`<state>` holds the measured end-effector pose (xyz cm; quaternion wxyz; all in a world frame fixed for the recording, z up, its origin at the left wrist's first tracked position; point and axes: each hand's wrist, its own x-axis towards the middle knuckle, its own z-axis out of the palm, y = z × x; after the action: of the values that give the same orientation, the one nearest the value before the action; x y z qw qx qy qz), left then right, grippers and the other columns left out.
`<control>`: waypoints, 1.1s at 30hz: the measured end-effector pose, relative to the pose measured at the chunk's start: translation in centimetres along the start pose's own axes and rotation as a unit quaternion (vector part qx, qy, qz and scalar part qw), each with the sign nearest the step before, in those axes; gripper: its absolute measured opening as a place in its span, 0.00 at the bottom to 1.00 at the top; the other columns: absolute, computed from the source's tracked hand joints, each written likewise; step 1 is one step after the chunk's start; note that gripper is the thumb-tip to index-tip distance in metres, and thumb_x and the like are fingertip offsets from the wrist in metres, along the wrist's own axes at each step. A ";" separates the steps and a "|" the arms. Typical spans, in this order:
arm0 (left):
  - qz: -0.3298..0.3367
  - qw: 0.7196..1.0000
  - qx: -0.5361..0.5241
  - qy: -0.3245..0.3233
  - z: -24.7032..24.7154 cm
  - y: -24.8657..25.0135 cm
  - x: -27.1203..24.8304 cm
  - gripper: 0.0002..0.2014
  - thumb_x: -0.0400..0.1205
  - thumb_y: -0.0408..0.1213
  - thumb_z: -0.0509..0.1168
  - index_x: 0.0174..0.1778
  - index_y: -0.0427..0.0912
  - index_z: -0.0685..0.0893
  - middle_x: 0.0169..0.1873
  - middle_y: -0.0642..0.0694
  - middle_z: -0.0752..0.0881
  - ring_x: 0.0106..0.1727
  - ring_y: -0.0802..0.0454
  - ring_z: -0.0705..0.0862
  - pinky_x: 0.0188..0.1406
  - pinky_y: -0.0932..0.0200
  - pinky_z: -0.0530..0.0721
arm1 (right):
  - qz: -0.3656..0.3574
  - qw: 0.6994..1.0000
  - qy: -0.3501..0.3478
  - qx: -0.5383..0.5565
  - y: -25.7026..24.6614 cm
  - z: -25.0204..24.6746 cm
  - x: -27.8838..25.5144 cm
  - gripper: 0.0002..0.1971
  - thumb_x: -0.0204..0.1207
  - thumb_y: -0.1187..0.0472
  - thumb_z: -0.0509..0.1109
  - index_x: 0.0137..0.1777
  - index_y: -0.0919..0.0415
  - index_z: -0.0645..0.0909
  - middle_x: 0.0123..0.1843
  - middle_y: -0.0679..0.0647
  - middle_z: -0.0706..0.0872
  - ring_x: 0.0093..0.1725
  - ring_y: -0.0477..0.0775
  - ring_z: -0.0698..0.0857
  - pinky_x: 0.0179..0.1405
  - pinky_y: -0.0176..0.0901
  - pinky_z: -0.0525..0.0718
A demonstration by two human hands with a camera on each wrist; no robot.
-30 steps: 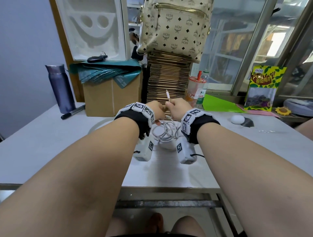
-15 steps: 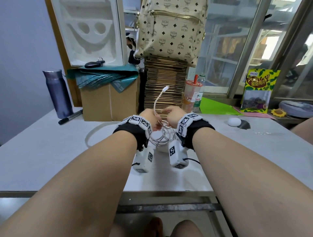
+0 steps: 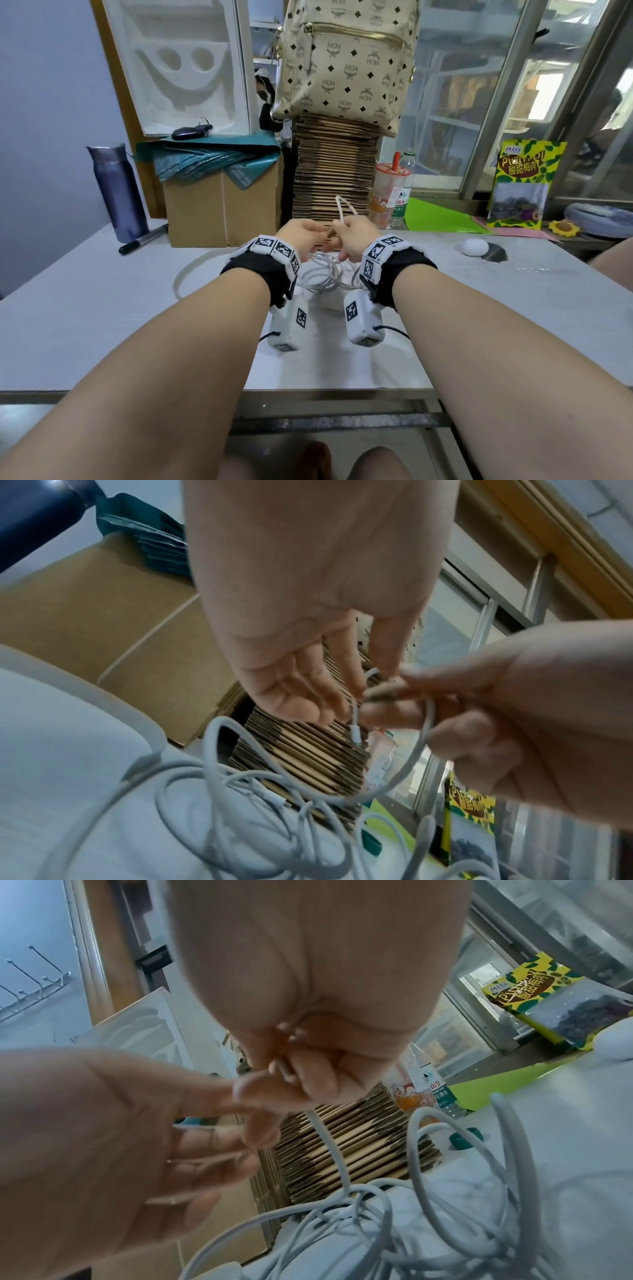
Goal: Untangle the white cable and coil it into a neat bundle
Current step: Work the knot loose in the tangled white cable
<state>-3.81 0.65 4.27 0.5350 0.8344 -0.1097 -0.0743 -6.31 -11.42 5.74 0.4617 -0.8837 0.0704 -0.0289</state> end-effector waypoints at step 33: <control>0.019 0.930 0.368 -0.017 0.3 0.0 0.8 0.13 0.86 0.38 0.57 0.57 0.42 0.85 0.52 0.44 0.85 0.50 0.45 0.80 0.46 0.58 0.75 | -0.094 0.984 0.101 0.114 -1.5 -0.7 0.0 0.16 0.85 0.62 0.49 0.39 0.56 0.74 0.32 0.52 0.84 0.23 0.44 0.78 0.23 0.33 0.74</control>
<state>-3.12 0.20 4.19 0.1901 0.9690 -0.1543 -0.0324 -6.29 -11.16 7.34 0.5453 -0.8204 0.0291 -0.1693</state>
